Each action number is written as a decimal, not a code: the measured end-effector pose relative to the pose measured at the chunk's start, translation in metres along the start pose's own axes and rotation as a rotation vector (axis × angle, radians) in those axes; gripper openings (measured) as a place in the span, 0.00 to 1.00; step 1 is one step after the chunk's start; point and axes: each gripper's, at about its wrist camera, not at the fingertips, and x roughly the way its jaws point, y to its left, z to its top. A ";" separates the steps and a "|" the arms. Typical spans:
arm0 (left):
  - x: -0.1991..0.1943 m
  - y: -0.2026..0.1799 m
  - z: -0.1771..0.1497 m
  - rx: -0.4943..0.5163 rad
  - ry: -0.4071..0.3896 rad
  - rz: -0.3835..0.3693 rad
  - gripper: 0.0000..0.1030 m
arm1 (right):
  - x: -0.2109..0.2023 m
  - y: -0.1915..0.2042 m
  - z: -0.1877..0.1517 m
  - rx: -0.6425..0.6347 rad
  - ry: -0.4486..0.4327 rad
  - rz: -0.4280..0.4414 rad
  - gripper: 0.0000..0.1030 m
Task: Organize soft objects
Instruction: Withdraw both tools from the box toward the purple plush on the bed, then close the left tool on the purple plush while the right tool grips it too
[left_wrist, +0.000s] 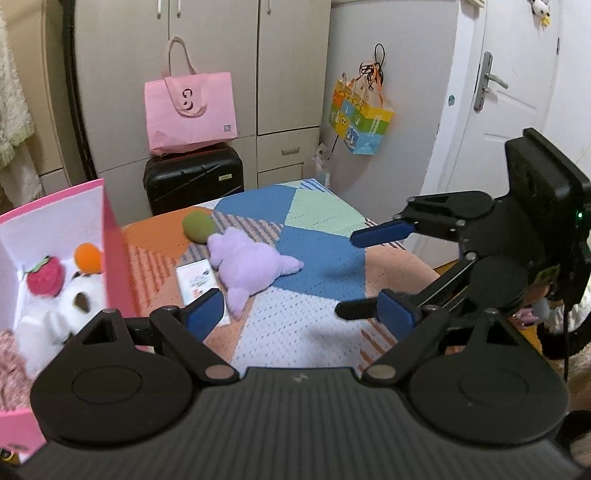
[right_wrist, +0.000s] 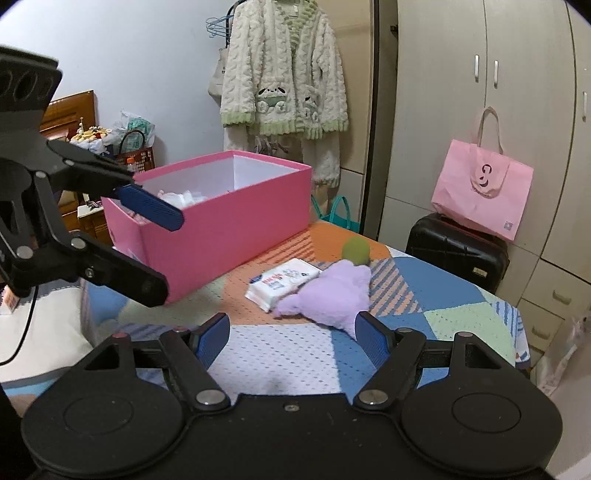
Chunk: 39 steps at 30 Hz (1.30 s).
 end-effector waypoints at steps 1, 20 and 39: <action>0.008 0.000 0.001 0.000 0.002 0.001 0.87 | 0.006 -0.004 -0.001 -0.006 0.005 0.005 0.78; 0.123 0.033 0.008 -0.146 0.035 0.094 0.79 | 0.104 -0.050 0.000 -0.188 0.152 0.128 0.79; 0.155 0.057 0.004 -0.369 0.096 0.048 0.65 | 0.131 -0.068 -0.005 -0.070 0.106 0.132 0.67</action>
